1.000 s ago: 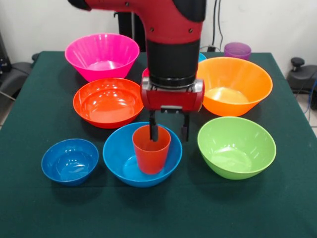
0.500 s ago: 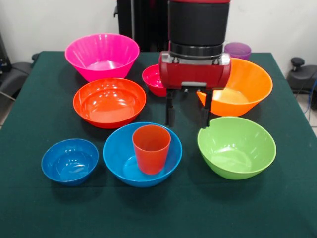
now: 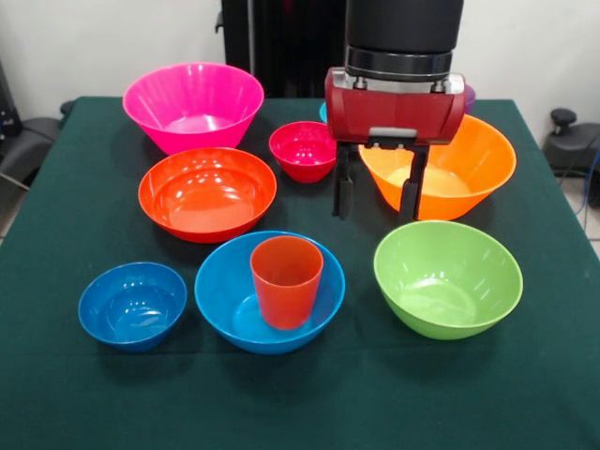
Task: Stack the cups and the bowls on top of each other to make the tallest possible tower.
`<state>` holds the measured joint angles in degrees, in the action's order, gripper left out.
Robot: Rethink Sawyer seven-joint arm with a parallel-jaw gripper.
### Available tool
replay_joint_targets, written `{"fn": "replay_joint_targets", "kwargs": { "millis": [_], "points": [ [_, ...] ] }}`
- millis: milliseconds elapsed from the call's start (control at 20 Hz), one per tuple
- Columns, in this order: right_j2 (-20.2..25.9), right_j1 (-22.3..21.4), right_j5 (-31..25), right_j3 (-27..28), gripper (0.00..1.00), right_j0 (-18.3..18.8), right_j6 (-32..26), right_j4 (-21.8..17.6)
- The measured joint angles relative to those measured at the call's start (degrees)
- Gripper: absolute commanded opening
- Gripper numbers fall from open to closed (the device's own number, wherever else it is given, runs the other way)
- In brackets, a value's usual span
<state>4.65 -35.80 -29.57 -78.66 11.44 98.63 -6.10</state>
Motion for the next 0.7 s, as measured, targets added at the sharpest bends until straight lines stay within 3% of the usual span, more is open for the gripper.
{"fn": "replay_joint_targets", "kwargs": {
  "millis": [700],
  "points": [
    [-2.8,-0.3,0.2,-3.8,1.0,-2.9,1.6,0.3]
  ]
}}
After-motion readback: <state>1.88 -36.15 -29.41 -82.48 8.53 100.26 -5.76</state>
